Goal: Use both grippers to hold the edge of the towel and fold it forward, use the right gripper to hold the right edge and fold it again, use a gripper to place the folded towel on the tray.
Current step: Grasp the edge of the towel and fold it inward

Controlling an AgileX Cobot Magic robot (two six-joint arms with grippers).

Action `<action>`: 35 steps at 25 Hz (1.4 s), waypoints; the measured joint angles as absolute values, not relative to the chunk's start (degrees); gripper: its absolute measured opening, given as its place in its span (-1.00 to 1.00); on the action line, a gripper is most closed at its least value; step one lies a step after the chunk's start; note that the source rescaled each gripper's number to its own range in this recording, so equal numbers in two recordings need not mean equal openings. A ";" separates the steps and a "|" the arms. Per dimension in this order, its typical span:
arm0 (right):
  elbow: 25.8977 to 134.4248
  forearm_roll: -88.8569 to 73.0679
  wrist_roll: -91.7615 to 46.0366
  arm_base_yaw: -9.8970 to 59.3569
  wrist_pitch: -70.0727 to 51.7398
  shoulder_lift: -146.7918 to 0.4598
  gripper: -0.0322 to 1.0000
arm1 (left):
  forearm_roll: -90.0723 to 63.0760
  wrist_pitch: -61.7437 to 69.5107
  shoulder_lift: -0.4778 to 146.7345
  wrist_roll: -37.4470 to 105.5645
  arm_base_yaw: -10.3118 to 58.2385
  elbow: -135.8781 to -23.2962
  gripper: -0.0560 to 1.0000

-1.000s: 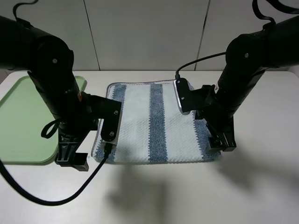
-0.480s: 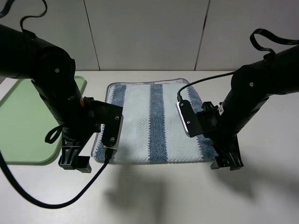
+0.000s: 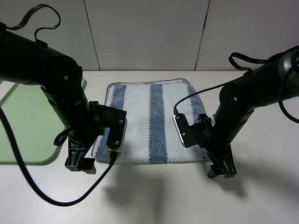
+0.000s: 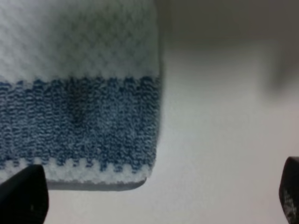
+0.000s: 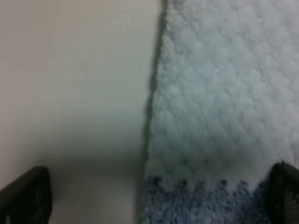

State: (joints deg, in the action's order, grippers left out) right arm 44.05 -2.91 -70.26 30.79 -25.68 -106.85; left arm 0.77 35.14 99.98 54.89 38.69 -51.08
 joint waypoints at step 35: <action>44.52 -3.15 -70.26 30.79 -26.23 -107.80 1.00 | 0.76 28.71 109.39 58.73 38.69 -50.90 0.94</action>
